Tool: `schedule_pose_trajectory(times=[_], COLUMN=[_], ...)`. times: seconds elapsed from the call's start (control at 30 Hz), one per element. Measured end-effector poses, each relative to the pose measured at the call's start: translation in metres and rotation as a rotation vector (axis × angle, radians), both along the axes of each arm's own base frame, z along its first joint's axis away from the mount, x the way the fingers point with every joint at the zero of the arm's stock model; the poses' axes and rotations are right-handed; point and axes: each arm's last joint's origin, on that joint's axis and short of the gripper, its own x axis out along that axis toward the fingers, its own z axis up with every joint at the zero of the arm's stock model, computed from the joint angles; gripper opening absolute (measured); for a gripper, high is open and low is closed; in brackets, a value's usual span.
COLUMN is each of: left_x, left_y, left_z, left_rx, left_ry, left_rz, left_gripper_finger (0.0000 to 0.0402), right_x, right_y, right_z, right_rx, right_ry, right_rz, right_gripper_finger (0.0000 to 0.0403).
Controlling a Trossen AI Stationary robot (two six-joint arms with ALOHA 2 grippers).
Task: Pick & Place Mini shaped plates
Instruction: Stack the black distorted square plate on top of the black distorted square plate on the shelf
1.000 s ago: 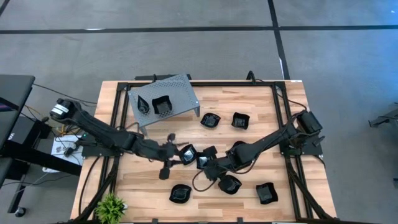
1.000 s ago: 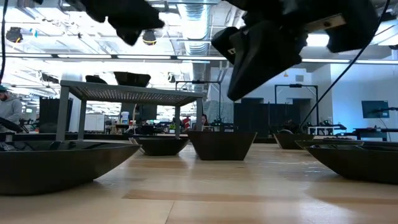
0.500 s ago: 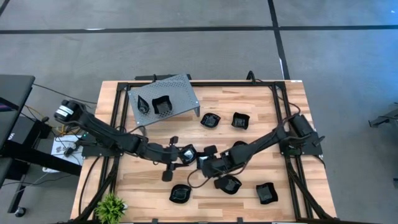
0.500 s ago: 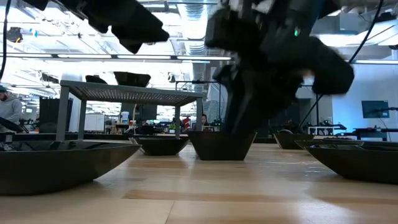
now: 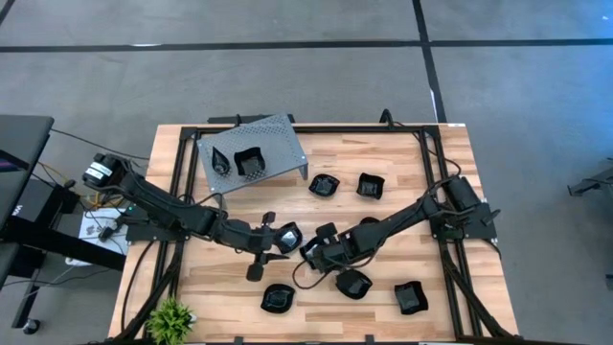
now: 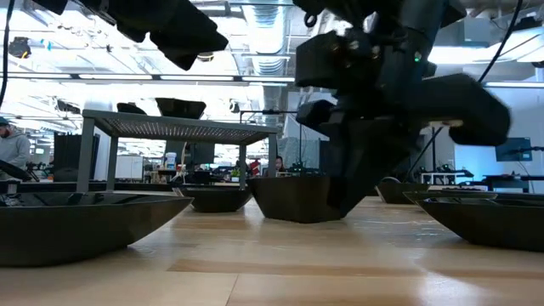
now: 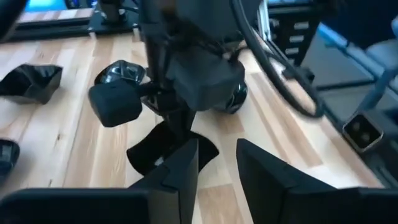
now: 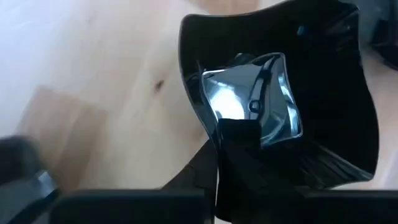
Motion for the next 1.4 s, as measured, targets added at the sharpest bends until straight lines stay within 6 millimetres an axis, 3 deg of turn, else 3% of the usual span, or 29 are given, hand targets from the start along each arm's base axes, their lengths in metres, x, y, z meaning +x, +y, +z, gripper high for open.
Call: schedule_pose_trajectory(times=[0.17, 0.47, 0.67, 1.03, 1.4], left_x=[0.009, 0.027, 0.031, 0.035, 0.035], left_y=[-0.006, -0.014, -0.014, -0.008, -0.009], left_z=[-0.014, -0.057, -0.071, -0.072, -0.072], left_rx=[0.058, 0.099, 0.127, 0.13, 0.121], left_ry=[-0.012, 0.039, 0.058, 0.055, 0.057], left_rz=[-0.032, -0.065, -0.068, -0.045, -0.073], left_gripper_finger=[0.011, 0.0147, 0.0144, 0.011, 0.0016], right_x=[0.002, 0.014, 0.019, 0.027, 0.03], right_y=[0.002, -0.001, -0.007, -0.014, -0.025], right_z=[0.005, 0.03, 0.035, 0.044, 0.044], right_rx=[0.021, 0.069, 0.134, 0.174, 0.173], right_ry=[0.008, 0.015, 0.025, -0.001, -0.007], right_rz=[0.055, 0.052, 0.054, 0.101, 0.07], right_gripper_finger=[0.0012, 0.0003, 0.0005, 0.0002, 0.0018])
